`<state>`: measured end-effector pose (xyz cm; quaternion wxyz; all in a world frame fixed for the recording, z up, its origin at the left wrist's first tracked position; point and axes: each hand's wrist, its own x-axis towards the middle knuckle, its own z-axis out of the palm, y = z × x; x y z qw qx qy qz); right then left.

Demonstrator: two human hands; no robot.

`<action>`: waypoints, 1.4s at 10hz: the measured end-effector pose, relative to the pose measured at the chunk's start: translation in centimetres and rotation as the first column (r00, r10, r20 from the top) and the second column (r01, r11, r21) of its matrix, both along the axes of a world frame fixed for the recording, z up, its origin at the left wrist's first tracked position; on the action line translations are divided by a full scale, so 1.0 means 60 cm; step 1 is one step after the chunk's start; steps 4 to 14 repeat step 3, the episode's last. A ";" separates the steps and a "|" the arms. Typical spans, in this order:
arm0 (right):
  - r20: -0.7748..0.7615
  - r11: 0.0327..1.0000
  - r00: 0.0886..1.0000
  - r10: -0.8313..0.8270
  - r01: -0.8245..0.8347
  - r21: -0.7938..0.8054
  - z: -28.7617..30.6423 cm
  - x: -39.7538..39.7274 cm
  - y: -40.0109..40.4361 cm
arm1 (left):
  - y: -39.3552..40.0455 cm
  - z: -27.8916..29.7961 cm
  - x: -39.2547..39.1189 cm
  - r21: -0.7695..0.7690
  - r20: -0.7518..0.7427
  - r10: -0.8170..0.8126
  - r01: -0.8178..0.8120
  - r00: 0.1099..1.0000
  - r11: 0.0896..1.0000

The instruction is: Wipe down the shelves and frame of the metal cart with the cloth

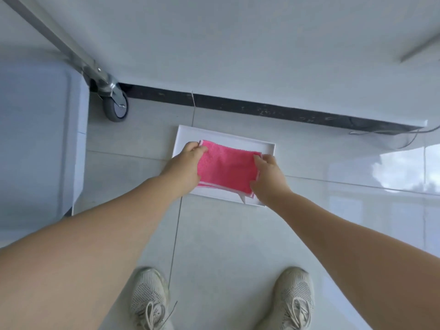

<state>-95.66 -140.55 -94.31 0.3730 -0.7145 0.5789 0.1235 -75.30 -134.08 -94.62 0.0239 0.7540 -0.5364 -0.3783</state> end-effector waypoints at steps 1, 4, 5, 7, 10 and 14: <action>0.006 1.000 1.000 0.011 -0.011 -0.001 -0.060 0.012 -0.004 | -0.005 -0.052 0.009 -0.002 0.014 0.005 -0.005 1.000 1.000; -0.099 0.990 0.995 0.030 -0.016 0.139 -0.082 -0.007 -0.003 | 0.019 -0.062 0.023 0.159 0.009 0.077 -0.077 0.997 0.984; -0.099 0.990 0.995 0.030 -0.016 0.139 -0.082 -0.007 -0.003 | 0.019 -0.062 0.023 0.159 0.009 0.077 -0.077 0.997 0.984; -0.099 0.990 0.995 0.030 -0.016 0.139 -0.082 -0.007 -0.003 | 0.019 -0.062 0.023 0.159 0.009 0.077 -0.077 0.997 0.984; -0.099 0.990 0.995 0.030 -0.016 0.139 -0.082 -0.007 -0.003 | 0.019 -0.062 0.023 0.159 0.009 0.077 -0.077 0.997 0.984; -0.099 0.990 0.995 0.030 -0.016 0.139 -0.082 -0.007 -0.003 | 0.019 -0.062 0.023 0.159 0.009 0.077 -0.077 0.997 0.984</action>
